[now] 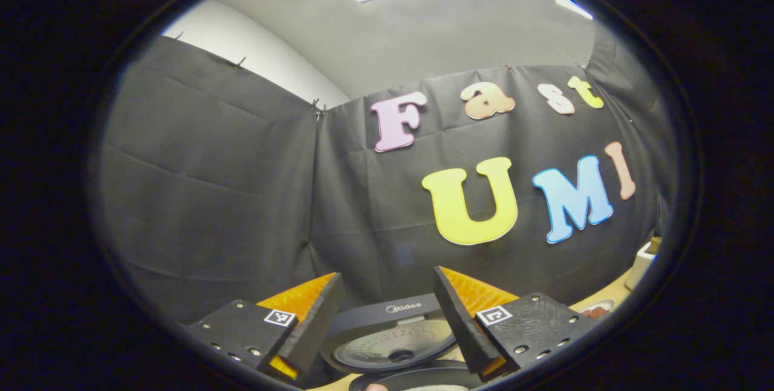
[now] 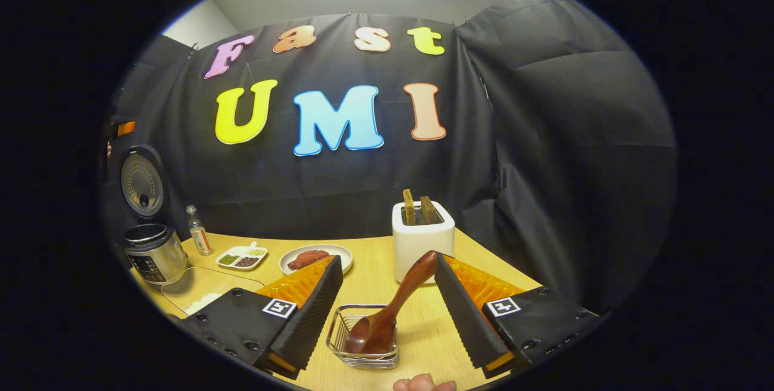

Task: Close the left gripper, press the button to open the rice cooker; take a wooden spoon from the chopstick holder with the right hand, scoop a spoonful of rice and pour it into the rice cooker, then put the wooden spoon back into the chopstick holder.

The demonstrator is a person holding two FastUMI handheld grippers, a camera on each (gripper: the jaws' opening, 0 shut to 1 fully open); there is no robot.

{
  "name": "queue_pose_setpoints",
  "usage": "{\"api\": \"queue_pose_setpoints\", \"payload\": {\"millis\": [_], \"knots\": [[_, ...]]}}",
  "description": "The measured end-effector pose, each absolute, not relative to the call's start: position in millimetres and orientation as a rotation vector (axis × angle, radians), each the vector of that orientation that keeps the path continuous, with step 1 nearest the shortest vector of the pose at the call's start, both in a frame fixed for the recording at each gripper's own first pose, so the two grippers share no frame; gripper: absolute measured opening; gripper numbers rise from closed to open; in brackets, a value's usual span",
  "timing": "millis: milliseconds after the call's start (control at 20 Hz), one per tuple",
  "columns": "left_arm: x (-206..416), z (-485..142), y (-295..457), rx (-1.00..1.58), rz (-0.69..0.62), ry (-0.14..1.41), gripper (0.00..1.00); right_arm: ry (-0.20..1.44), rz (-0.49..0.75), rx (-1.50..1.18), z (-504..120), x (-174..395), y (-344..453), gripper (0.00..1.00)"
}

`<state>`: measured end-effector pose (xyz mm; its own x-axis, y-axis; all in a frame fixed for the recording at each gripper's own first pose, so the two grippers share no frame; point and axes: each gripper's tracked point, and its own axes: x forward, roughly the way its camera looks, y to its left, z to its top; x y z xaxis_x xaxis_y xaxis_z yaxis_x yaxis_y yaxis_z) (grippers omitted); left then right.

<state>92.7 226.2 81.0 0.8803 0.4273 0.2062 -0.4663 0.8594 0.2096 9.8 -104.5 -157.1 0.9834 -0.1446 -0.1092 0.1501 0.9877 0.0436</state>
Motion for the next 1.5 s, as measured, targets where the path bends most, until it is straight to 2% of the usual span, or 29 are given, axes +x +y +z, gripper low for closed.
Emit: {"api": "queue_pose_setpoints", "payload": {"millis": [100, 150, 200, 350, 400, 450, 500, 600, 650, 700, 750, 800, 1000, 1050, 1250, 1300, 1350, 1400, 1500], "knots": [[112.1, 79.9, 235.0, 0.252, 0.470, -0.126, 0.92, 0.142, -0.109, -0.002, -167.9, 7.0, -92.2, 0.98], [121.4, 79.9, 239.5, 0.256, 0.470, -0.110, 0.92, 0.153, -0.109, -0.026, -170.6, 4.7, -90.4, 0.93], [129.0, 79.5, 244.4, 0.249, 0.471, -0.095, 0.92, 0.151, -0.115, -0.039, -168.3, 2.3, -90.4, 0.98], [144.0, 71.3, 253.4, 0.194, 0.474, -0.050, 0.92, 0.126, -0.092, -0.026, -158.7, -1.8, -75.3, 0.98], [146.7, 67.6, 260.5, 0.199, 0.484, -0.033, 0.92, 0.113, -0.082, -0.021, -154.8, -2.7, -72.1, 0.94], [150.4, 62.1, 264.3, 0.205, 0.498, -0.016, 0.92, 0.099, -0.079, -0.024, -150.0, -4.1, -69.8, 0.94], [155.9, 53.6, 265.6, 0.202, 0.498, 0.011, 0.92, 0.090, -0.076, -0.036, -147.5, -4.6, -68.3, 0.98], [165.5, 34.4, 272.3, 0.182, 0.498, 0.072, 0.92, 0.076, -0.068, -0.054, -143.7, -6.4, -65.4, 0.98], [163.8, 31.4, 274.0, 0.171, 0.508, 0.075, 0.92, 0.070, -0.061, -0.051, -140.8, -6.9, -62.7, 0.94], [162.9, 32.3, 273.1, 0.159, 0.501, 0.077, 0.95, 0.068, -0.054, -0.041, -140.3, -6.8, -60.0, 0.94], [161.8, 28.1, 265.7, 0.145, 0.484, 0.099, 0.94, 0.069, -0.049, -0.029, -141.2, -7.3, -58.6, 0.94], [155.9, 26.0, 261.2, 0.140, 0.485, 0.116, 0.94, 0.064, -0.040, -0.022, -139.9, -5.8, -56.2, 0.98], [135.8, 13.6, 239.3, 0.087, 0.483, 0.178, 0.95, 0.053, -0.027, -0.034, -136.8, -2.3, -55.9, 0.98], [129.0, 9.1, 233.8, 0.082, 0.483, 0.197, 0.95, 0.053, -0.020, -0.035, -135.2, -2.1, -54.4, 0.94], [108.0, -10.8, 210.5, 0.054, 0.481, 0.305, 0.95, 0.053, -0.009, -0.034, -133.3, -3.1, -55.0, 0.94], [102.1, -16.7, 203.6, 0.047, 0.473, 0.336, 0.96, 0.050, -0.008, -0.032, -133.8, -3.7, -55.3, 0.98], [95.7, -25.3, 196.1, 0.043, 0.461, 0.365, 0.96, 0.050, -0.008, -0.027, -135.0, -5.6, -56.2, 0.94], [89.6, -33.1, 189.7, 0.040, 0.448, 0.391, 0.95, 0.049, -0.006, -0.018, -136.1, -5.2, -56.7, 0.98], [73.8, -51.9, 176.7, 0.020, 0.427, 0.450, 0.95, 0.059, 0.006, 0.008, -140.9, -7.0, -53.7, 0.98]]}}
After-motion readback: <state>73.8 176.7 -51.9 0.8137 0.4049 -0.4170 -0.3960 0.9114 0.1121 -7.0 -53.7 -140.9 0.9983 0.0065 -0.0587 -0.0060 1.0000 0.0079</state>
